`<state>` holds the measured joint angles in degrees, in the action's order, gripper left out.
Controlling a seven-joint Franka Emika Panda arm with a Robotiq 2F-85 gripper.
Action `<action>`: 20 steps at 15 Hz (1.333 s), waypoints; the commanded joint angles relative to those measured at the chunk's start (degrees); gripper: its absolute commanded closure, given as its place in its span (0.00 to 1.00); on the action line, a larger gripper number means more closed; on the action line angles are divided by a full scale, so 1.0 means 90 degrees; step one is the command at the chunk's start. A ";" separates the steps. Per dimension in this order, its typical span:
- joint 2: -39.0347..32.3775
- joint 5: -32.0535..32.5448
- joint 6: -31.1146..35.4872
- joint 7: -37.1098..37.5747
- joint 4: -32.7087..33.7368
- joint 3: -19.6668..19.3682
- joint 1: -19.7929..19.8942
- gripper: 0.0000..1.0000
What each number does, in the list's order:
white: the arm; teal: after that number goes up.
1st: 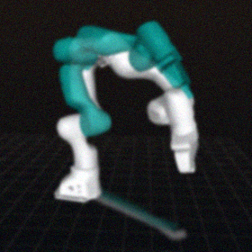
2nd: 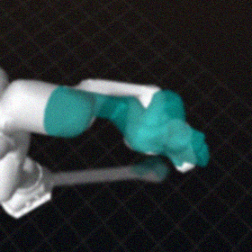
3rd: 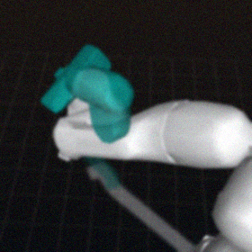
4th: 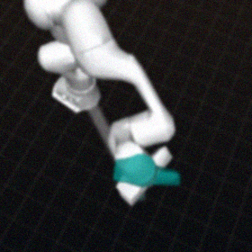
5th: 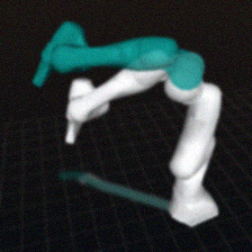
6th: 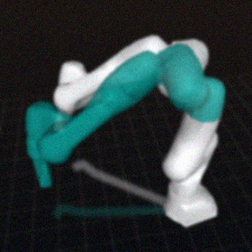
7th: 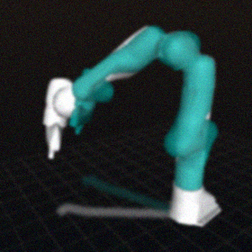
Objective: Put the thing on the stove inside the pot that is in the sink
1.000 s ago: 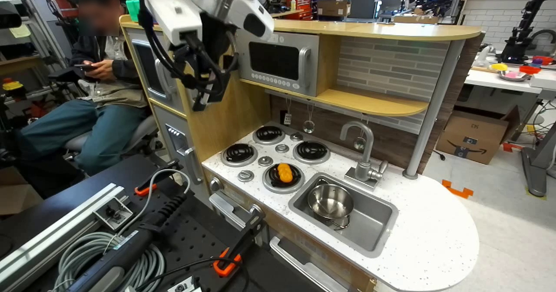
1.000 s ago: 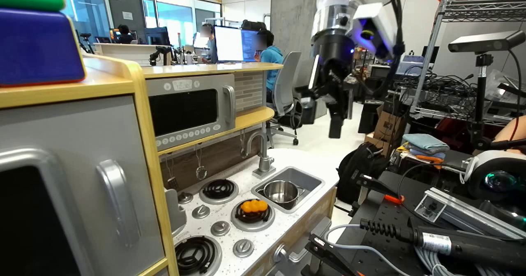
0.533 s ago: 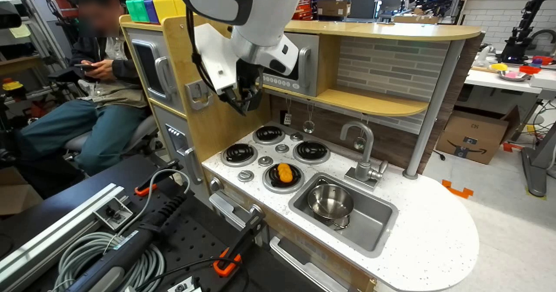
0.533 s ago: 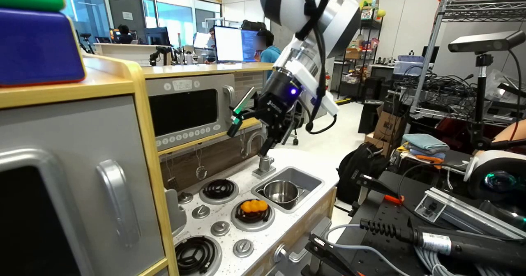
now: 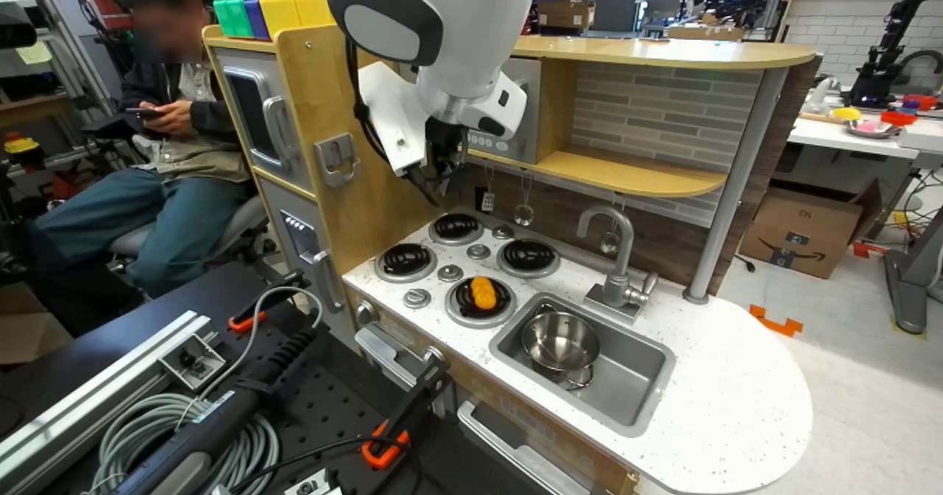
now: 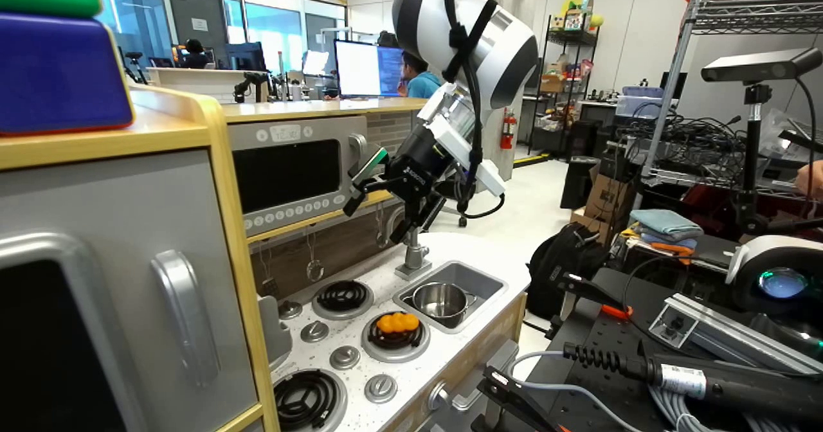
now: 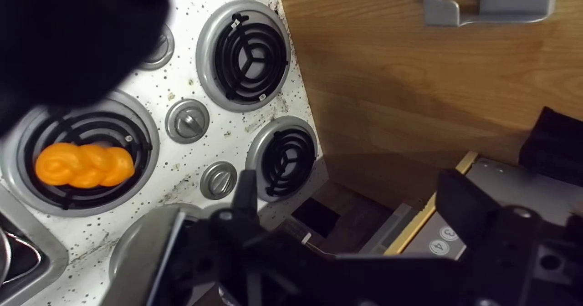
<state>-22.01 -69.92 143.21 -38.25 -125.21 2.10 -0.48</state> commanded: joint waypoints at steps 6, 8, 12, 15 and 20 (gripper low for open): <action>-0.0526 0.3280 0.0796 0.1679 0.0444 -0.0675 -0.0738 0.00; -0.0851 0.4379 0.0747 0.2525 0.0700 -0.1011 -0.1022 0.00; -0.1568 0.6247 0.0869 0.3993 0.1367 -0.0866 -0.0766 0.00; -0.1223 0.6206 0.0772 0.3886 0.0955 -0.0405 -0.0360 0.00; -0.1305 0.6974 0.0296 0.3379 0.1198 -0.0471 -0.0275 0.00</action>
<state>-32.97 -14.55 149.83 -5.72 -116.64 -2.94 -4.95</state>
